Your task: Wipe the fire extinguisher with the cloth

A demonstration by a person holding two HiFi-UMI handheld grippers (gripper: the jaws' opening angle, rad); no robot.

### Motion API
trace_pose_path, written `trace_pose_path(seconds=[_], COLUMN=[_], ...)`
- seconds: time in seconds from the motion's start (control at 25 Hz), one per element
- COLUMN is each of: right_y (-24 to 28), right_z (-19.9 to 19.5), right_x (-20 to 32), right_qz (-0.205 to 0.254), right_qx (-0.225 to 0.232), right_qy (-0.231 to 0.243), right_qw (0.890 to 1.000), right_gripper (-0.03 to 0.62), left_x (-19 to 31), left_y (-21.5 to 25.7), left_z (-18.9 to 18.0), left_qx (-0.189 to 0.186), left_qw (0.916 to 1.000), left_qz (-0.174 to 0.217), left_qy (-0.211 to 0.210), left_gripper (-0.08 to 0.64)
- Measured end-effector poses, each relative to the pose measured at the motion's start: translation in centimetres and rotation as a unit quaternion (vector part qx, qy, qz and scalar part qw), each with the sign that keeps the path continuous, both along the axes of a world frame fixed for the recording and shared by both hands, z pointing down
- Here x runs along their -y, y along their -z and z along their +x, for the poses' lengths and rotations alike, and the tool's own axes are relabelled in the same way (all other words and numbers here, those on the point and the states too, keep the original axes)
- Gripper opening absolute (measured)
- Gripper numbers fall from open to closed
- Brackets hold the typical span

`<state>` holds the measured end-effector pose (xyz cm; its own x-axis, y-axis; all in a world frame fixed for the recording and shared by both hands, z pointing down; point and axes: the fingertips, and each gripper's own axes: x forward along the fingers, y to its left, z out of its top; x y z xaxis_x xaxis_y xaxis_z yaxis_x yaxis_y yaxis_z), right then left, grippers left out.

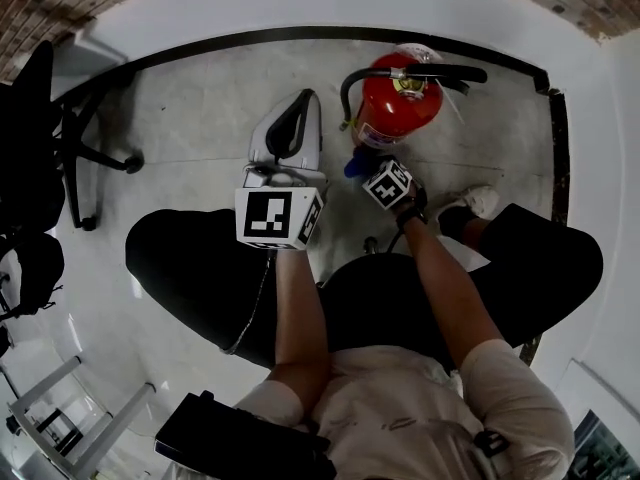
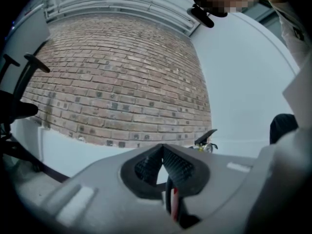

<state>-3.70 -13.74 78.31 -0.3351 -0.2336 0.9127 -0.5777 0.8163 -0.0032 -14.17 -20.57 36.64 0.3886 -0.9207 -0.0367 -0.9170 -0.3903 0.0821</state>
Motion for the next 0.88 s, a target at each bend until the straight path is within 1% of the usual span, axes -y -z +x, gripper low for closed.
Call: trace_pose_path(seconds=[0.04, 0.12, 0.2, 0.24, 0.32, 0.36, 0.44, 0.52, 0.56, 0.6, 0.64, 0.68, 0.76, 0.8, 0.84, 0.88], right_y=[1.9, 6.3, 11.6, 14.9, 21.8, 25.2, 31.4, 36.4, 38.3, 39.8, 40.5, 40.4, 38.3, 37.2, 36.5, 36.1], right_z=[-0.4, -0.5, 0.1, 0.3, 1.5, 2.4, 4.7, 7.0, 7.7, 8.0, 7.7, 7.1, 5.4, 4.7, 4.2, 3.9], right_x=[-0.5, -1.6, -2.2, -2.3, -1.8, -1.2, 0.2, 1.7, 2.5, 3.3, 4.1, 4.7, 5.4, 5.3, 4.9, 4.3], right_qz=[-0.003, -0.006, 0.012, 0.033, 0.087, 0.119, 0.181, 0.228, 0.247, 0.265, 0.28, 0.289, 0.303, 0.322, 0.351, 0.378], right_qx=[0.038, 0.106, 0.17, 0.206, 0.271, 0.294, 0.332, 0.366, 0.378, 0.385, 0.383, 0.371, 0.333, 0.317, 0.309, 0.306], right_qy=[-0.01, -0.045, -0.081, -0.096, -0.12, -0.131, -0.163, -0.201, -0.212, -0.211, -0.2, -0.184, -0.146, -0.13, -0.118, -0.107], right_qw=[0.999, 0.993, 0.982, 0.973, 0.951, 0.939, 0.911, 0.88, 0.867, 0.859, 0.857, 0.863, 0.881, 0.883, 0.876, 0.867], right_gripper=[0.064, 0.066, 0.066, 0.066, 0.066, 0.066, 0.066, 0.067, 0.067, 0.067, 0.067, 0.067, 0.067, 0.069, 0.069, 0.069], left_x=[0.1, 0.2, 0.2, 0.2, 0.3, 0.3, 0.2, 0.0, -0.1, -0.2, -0.3, -0.5, -0.7, -0.7, -0.9, -1.0], left_y=[-0.1, -0.2, -0.1, 0.0, 0.4, 0.6, 1.1, 1.7, 2.0, 2.3, 2.5, 2.7, 3.0, 3.1, 3.2, 3.3], left_z=[0.2, 0.6, 0.6, 0.6, 0.8, 1.0, 1.2, 1.4, 1.6, 1.7, 1.8, 1.9, 2.1, 2.1, 2.0, 1.9], left_qx=[-0.001, -0.004, -0.006, -0.009, -0.019, -0.023, -0.028, -0.032, -0.035, -0.037, -0.038, -0.038, -0.037, -0.038, -0.038, -0.038], left_qw=[1.0, 0.9999, 0.9999, 0.9999, 0.9998, 0.9996, 0.9994, 0.9992, 0.999, 0.9989, 0.9988, 0.9987, 0.9987, 0.9986, 0.9986, 0.9986], left_qz=[0.003, 0.004, 0.006, 0.007, 0.011, 0.014, 0.018, 0.023, 0.026, 0.029, 0.031, 0.033, 0.035, 0.036, 0.036, 0.037], left_qy=[-0.004, -0.009, -0.007, -0.005, -0.003, -0.003, -0.004, -0.005, -0.006, -0.006, -0.007, -0.006, -0.006, -0.005, -0.004, -0.002], left_gripper=[0.0, 0.0, 0.0, 0.0, 0.0, 0.0, 0.0, 0.0, 0.0, 0.0, 0.0, 0.0, 0.0, 0.0, 0.0, 0.0])
